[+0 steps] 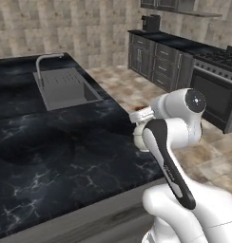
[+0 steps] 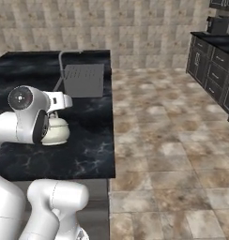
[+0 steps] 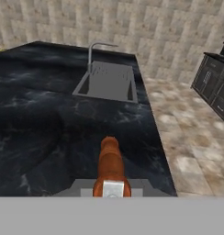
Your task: The kettle is done boiling. Turn off the stove, then wait for 300 timesteps before moving the kettle to the dining table.
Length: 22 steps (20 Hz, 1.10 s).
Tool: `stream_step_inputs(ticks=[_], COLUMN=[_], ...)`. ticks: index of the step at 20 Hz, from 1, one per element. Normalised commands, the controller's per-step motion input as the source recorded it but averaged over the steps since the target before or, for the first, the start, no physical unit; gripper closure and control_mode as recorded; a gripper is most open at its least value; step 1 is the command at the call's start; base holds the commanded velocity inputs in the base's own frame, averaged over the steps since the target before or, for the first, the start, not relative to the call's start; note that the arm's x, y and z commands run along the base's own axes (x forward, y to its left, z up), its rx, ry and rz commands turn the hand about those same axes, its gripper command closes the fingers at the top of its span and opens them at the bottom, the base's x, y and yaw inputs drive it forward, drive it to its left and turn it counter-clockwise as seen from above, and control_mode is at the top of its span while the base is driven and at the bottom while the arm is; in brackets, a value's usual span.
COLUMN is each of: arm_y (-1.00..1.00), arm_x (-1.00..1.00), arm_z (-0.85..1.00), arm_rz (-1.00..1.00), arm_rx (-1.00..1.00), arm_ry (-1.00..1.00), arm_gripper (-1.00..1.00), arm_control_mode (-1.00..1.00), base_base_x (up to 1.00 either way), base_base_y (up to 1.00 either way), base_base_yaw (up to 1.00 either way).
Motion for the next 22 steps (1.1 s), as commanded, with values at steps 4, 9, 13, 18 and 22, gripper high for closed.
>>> stream_step_inputs(ticks=[4,9,13,18,22], arm_y=[0.00,0.00,0.00,0.00,0.00], arm_x=[0.00,0.00,0.00,0.00,0.00], arm_z=[0.00,0.00,0.00,0.00,0.00], arm_rz=[0.00,0.00,0.00,0.00,0.00], arm_rx=[0.00,0.00,0.00,0.00,0.00], arm_ry=[0.00,0.00,0.00,0.00,0.00], arm_gripper=[1.00,1.00,1.00,1.00,1.00], arm_control_mode=[1.00,1.00,1.00,1.00,1.00], base_base_x=[0.01,-0.19,-0.45,-0.62,-0.39], base_base_y=[0.89,0.32,-0.06,-0.14,0.08], base_base_yaw=[-0.17,-0.05,0.00,0.00,0.00])
